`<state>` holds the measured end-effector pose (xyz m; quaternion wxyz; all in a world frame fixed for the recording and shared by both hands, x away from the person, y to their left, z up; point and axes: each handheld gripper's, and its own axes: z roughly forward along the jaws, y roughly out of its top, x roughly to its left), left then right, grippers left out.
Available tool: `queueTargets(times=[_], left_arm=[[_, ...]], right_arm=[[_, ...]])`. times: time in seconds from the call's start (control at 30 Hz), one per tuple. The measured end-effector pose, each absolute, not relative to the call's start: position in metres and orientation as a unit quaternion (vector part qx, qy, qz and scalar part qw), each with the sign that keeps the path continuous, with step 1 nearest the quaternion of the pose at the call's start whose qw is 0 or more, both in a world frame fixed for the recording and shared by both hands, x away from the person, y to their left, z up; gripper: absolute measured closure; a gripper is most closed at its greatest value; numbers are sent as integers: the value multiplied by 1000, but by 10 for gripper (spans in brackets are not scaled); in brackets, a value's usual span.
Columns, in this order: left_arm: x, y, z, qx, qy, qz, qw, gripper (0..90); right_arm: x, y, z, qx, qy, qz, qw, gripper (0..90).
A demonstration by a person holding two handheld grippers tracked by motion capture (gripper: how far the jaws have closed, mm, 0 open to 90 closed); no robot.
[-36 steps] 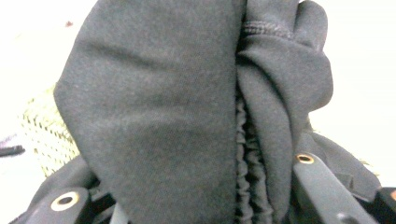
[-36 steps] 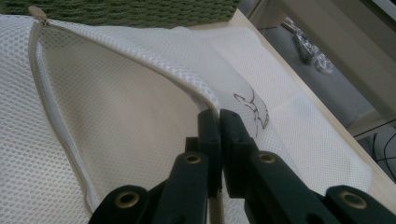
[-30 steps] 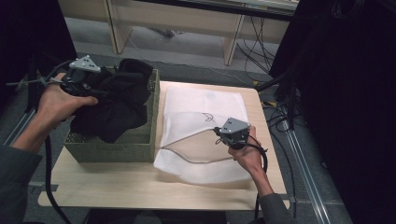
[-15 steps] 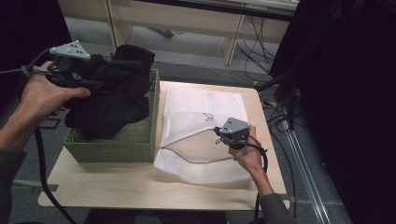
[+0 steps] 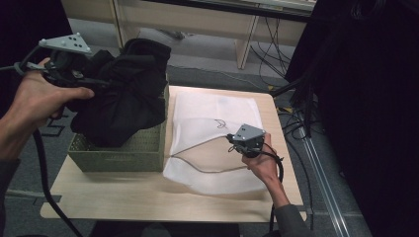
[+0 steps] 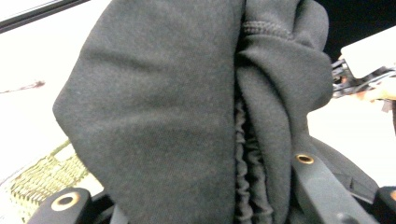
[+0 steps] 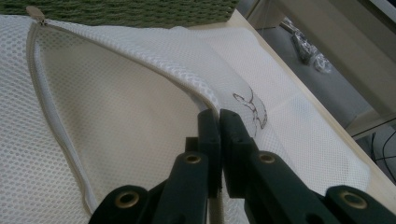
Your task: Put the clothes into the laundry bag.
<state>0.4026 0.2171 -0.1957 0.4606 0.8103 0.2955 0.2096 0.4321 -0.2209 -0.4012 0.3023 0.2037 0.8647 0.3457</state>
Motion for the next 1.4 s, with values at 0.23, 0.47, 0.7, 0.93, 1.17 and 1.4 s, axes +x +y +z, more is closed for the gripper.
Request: queueTargets(times=[0.23,0.47,0.7,0.93,1.17,1.4], left_arm=[[388,199,-191,819,267,176,477,631],[376,178,-187,820,238,137,502,632],[365,158,-185,824,216,116,510,631],[359,142,-178,830,198,103,511,631],[361,117,-196,838,178,82,509,631],[370,86,-236,845,174,47,504,631]], right_arm=[[435,-223,-400,212,860,356,296,886],[440,-224,-392,216,855,366,297,886],[444,-227,-389,224,851,373,294,886],[445,-227,-388,224,850,376,294,886],[448,-229,-388,220,849,381,292,886],[449,-231,-386,226,847,384,290,886]])
